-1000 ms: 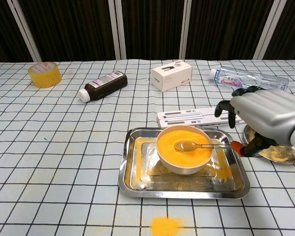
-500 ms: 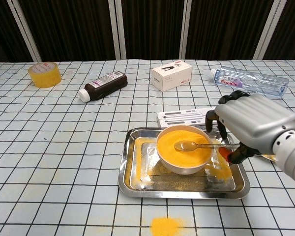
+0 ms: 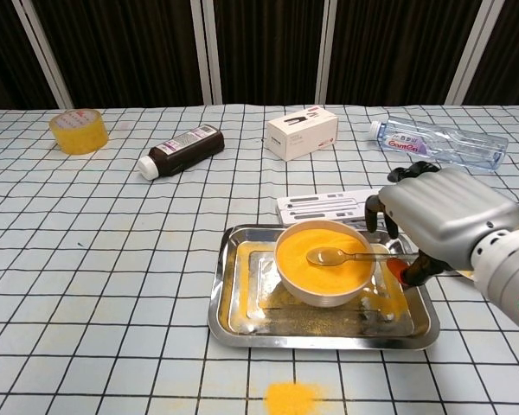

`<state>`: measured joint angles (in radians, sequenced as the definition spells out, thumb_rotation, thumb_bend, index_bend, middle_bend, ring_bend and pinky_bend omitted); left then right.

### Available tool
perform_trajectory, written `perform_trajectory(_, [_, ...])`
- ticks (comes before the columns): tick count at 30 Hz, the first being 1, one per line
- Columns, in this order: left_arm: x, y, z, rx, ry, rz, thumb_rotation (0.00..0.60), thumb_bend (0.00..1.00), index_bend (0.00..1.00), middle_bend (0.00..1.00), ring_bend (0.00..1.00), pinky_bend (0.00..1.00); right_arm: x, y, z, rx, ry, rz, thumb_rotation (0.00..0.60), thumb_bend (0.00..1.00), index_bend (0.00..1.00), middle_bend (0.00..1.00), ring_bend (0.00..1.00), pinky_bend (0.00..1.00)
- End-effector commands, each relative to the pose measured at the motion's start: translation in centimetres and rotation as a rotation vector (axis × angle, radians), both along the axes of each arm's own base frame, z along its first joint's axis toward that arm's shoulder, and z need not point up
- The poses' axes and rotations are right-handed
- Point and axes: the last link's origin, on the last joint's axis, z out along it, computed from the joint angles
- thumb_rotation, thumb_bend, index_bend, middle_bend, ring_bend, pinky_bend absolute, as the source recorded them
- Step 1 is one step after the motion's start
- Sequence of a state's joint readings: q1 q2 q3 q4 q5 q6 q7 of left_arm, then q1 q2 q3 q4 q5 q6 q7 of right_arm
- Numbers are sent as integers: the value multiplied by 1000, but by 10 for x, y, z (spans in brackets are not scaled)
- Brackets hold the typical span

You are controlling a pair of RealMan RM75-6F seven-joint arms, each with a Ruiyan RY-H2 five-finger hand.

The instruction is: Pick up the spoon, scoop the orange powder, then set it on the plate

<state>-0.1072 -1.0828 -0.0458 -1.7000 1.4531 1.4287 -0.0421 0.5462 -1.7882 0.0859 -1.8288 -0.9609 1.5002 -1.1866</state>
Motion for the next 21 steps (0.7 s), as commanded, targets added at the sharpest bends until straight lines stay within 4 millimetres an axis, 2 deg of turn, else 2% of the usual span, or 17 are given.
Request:
perform_trajectory(1, [0,0,0,0,0,0,600,0,0,0,0,0,-1,-2,1,-4,2,-5,600,460,366,409,62,0])
perform_trajectory(11, [0,0,0,1,-1,2,600,0,0,0,0,0,-7,-3,1,-1,1,-32,600,461,366,409,62,0])
perform_trajectory(21, [0,0,0,1,-1,2,600,0,0,0,0,0,0,2,-3,13,-28,1,600,461,401,409,72,0])
